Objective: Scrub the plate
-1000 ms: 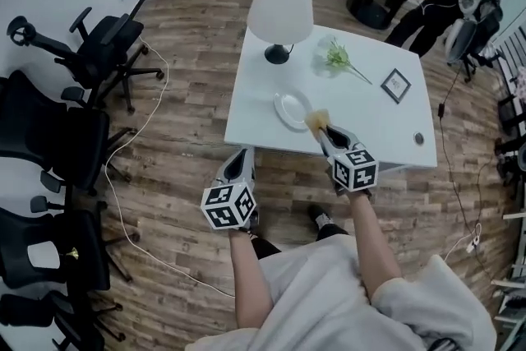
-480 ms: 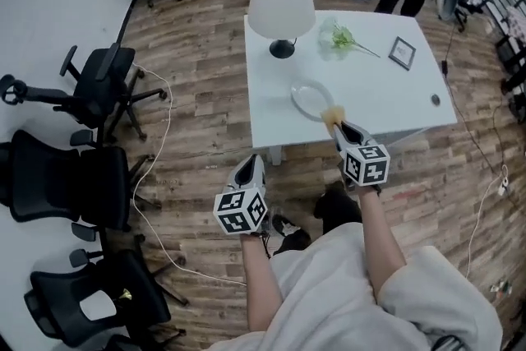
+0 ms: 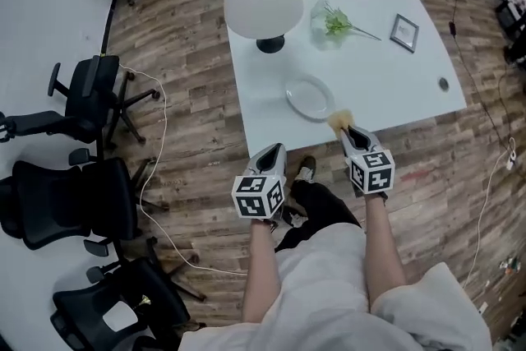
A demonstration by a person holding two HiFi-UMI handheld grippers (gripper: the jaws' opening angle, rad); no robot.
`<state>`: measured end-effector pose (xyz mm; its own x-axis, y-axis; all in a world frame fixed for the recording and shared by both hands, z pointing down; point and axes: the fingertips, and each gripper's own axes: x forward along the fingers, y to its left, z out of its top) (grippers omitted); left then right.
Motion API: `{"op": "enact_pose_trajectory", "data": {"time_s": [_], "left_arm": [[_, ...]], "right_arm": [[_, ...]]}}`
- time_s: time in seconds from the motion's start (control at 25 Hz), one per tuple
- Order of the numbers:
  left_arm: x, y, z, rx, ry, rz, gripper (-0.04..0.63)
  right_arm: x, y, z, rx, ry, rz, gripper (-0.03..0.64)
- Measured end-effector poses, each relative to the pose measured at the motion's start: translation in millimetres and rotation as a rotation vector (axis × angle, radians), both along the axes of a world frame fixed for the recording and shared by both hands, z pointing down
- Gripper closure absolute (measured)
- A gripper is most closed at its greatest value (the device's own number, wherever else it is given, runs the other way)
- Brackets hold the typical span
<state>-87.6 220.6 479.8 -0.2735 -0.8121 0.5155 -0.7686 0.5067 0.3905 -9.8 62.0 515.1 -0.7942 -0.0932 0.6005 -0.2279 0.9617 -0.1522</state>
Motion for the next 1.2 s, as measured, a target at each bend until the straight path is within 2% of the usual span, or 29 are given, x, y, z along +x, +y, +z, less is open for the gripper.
{"op": "enact_pose_trajectory", "data": {"time_s": [0.2,0.48,0.6,0.76,0.96,1.2], "left_arm": [[-36.3,-36.7,15.7,-0.045,0.014,0.042,0.595],[-82.2,-87.8,50.5,-0.106,0.09,0.107,0.595],[-98.8,-98.9,58.3,-0.155,0.093,0.127,0.595],[-108.5,-112.8,69.1,-0.21,0.092,0.18,0.595],[-114.5,-123.0,80.5,-0.242,0.109,0.263,0.595],[-111.1,-138.8,100.8,-0.298,0.108,0.454,0.594]], "right_arm": [[-44.6,-28.8,11.8,-0.033,0.021,0.035,0.545],[-140.4,-17.4,19.4,-0.142,-0.01,-0.042,0.545],[-166.5,-11.3,27.4,-0.169,0.026,-0.034,0.545],[-179.5,-2.3,51.1,-0.163,0.115,-0.037,0.543],[-179.0,-4.2,58.5,-0.225,0.092,0.026,0.543],[-183.3,-3.3,59.0,-0.234,0.117,0.097,0.543]]}}
